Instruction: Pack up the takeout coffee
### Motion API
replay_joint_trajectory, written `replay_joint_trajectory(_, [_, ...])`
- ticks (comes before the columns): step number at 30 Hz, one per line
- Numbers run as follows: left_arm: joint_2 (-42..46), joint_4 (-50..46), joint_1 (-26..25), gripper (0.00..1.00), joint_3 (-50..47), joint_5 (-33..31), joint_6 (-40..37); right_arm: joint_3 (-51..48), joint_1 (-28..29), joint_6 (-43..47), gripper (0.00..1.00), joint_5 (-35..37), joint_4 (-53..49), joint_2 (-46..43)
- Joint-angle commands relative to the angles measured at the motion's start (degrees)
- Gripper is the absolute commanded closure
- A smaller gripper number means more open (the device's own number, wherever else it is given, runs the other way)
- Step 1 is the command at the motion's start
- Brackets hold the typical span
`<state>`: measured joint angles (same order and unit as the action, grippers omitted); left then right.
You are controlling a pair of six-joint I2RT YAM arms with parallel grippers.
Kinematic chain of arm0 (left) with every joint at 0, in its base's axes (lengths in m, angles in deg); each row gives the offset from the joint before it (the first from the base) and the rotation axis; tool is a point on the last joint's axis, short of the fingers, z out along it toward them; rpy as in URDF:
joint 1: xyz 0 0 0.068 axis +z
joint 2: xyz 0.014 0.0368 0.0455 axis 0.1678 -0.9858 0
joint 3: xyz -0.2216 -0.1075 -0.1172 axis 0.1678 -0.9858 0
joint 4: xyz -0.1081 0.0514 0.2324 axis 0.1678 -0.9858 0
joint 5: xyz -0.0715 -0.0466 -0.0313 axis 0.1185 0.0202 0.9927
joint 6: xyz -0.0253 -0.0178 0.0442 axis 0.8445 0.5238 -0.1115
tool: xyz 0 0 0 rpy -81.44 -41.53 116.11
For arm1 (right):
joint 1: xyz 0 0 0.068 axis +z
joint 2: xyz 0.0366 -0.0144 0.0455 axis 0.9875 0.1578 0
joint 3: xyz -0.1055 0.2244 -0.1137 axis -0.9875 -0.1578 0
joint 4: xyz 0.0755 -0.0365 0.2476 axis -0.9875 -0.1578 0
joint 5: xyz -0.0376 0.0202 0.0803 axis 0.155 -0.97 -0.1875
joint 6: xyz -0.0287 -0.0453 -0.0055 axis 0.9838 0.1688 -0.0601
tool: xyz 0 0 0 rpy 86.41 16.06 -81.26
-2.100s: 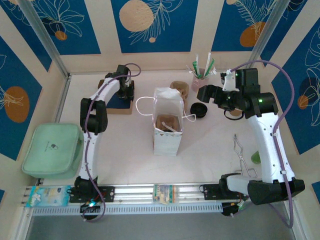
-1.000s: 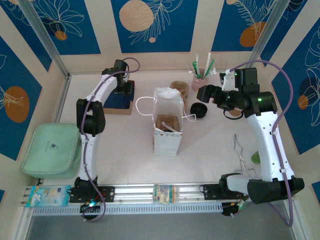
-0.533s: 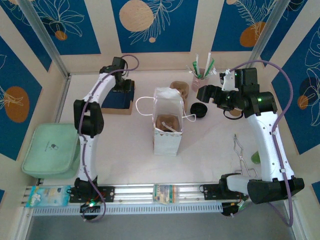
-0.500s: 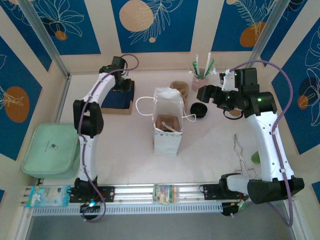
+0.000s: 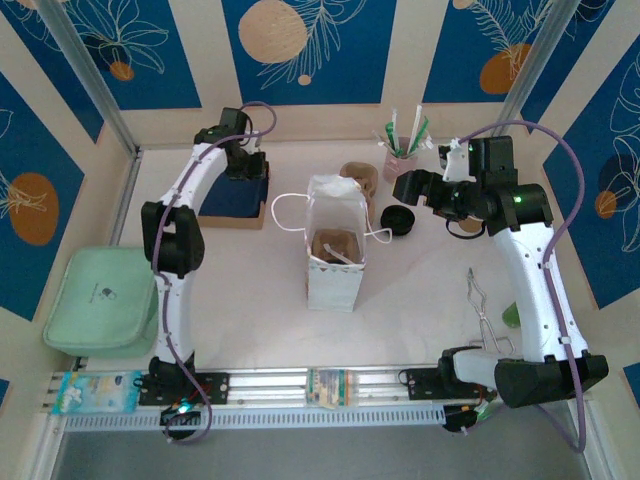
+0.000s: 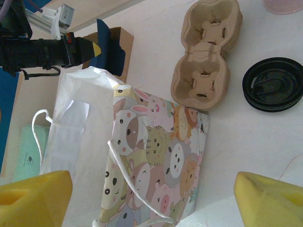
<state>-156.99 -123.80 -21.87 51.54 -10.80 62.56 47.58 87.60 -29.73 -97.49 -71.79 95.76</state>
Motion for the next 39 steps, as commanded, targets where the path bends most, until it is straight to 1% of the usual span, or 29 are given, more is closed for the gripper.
replay_joint_trajectory(1, [2.88,1.55,1.76,0.92,-1.39,7.95,3.31,-0.2,-0.04,-0.32,0.12,-1.83,-0.48,-1.26])
replay_joint_trajectory(5, [3.15,0.73,2.4,0.92,-1.26,5.78,2.35,-0.05,-0.02,-0.23,0.12,-1.68,-0.76,-1.53])
replay_joint_trajectory(16, [2.84,0.07,6.86,0.92,-3.06,5.61,1.6,0.43,0.44,-0.67,0.12,-1.74,-0.67,-1.12])
replay_joint_trajectory(24, [1.16,-0.18,9.45,0.92,-1.55,5.06,2.2,1.65,1.27,-0.93,0.13,-1.66,-0.73,0.06])
replay_joint_trajectory(39, [-2.11,-1.18,11.55,0.92,-0.44,2.36,1.25,2.47,2.1,-0.67,0.13,-0.86,-1.37,0.92])
